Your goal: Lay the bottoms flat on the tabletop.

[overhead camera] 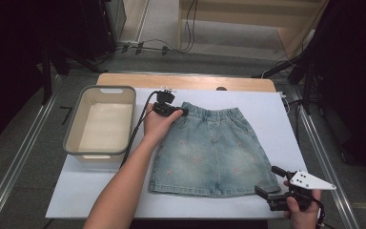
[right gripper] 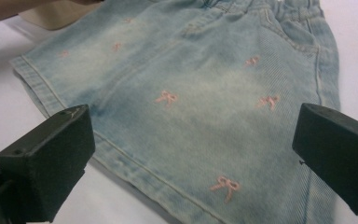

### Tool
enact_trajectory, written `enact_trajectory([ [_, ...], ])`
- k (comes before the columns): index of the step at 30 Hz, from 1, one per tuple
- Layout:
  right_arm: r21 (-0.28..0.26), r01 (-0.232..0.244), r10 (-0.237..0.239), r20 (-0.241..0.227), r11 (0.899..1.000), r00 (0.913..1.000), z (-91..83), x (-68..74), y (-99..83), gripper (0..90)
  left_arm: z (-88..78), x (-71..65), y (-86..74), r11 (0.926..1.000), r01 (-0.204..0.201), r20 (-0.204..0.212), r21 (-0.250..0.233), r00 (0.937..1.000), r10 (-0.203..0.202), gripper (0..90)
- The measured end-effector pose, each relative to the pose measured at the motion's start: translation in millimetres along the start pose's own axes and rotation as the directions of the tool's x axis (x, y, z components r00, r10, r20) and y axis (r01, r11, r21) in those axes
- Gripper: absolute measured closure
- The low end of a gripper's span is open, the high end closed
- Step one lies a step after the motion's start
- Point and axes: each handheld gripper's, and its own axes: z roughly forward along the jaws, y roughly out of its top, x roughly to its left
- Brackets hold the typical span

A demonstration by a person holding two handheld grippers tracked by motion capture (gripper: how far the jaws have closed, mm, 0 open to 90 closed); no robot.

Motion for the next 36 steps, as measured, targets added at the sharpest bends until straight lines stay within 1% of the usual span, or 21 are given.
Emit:
enact_trajectory([
  [1,-0.003,-0.004,0.004,-0.006,1.000,1.0000,0.8,1.8,2.1,0.0,-1.6,-1.3,1.1,1.0000,-0.004,0.001,-0.003,1.0000,0.004,71.2],
  [3,-0.003,0.007,-0.007,-0.011,1.000,0.9999,3.6,5.5,6.4,0.0,-4.4,-3.3,3.3,0.9998,-0.019,0.001,0.002,0.9998,0.019,71.2],
  [7,-0.001,0.051,-0.051,-0.036,0.999,0.9981,14.4,16.2,18.8,0.0,-8.5,-7.8,7.8,0.9996,-0.027,0.008,-0.006,0.9996,0.027,71.2],
  [9,-0.005,0.064,-0.064,-0.045,0.998,0.9969,19.0,20.6,24.3,0.0,-10.3,-10.4,10.1,0.9993,-0.034,0.011,-0.013,0.9993,0.034,71.2],
  [13,-0.009,0.086,-0.086,-0.065,0.996,0.9941,29.9,30.1,37.3,0.0,-13.0,-13.0,12.5,0.9988,-0.049,0.017,-0.010,0.9987,0.049,71.2],
  [18,-0.025,0.109,-0.110,-0.087,0.994,0.9901,42.1,39.5,51.8,0.0,-15.5,-14.1,13.3,0.9986,-0.051,0.026,-0.015,0.9983,0.052,71.1],
  [19,-0.022,0.106,-0.108,-0.091,0.994,0.9899,44.4,42.0,54.5,0.0,-15.8,-14.4,13.4,0.9985,-0.052,0.026,-0.017,0.9983,0.052,71.2],
  [22,-0.027,0.119,-0.121,-0.100,0.993,0.9876,52.2,47.4,61.8,0.0,-16.3,-15.2,13.6,0.9985,-0.051,0.029,-0.019,0.9982,0.052,71.1],
  [25,-0.013,0.123,-0.123,-0.090,0.992,0.9883,63.7,55.7,69.6,0.0,-16.8,-16.3,14.1,0.9983,-0.055,0.028,-0.017,0.9981,0.056,71.1],
  [28,0.000,0.135,-0.134,-0.119,0.991,0.9838,74.8,63.9,75.4,0.0,-17.6,-17.4,14.7,0.9983,-0.055,0.029,-0.020,0.9980,0.055,71.1],
  [36,0.017,0.173,-0.166,-0.189,0.985,0.9678,101.2,87.9,85.0,0.0,-19.4,-18.1,15.4,0.9982,-0.052,0.042,-0.030,0.9977,0.053,71.1],
])
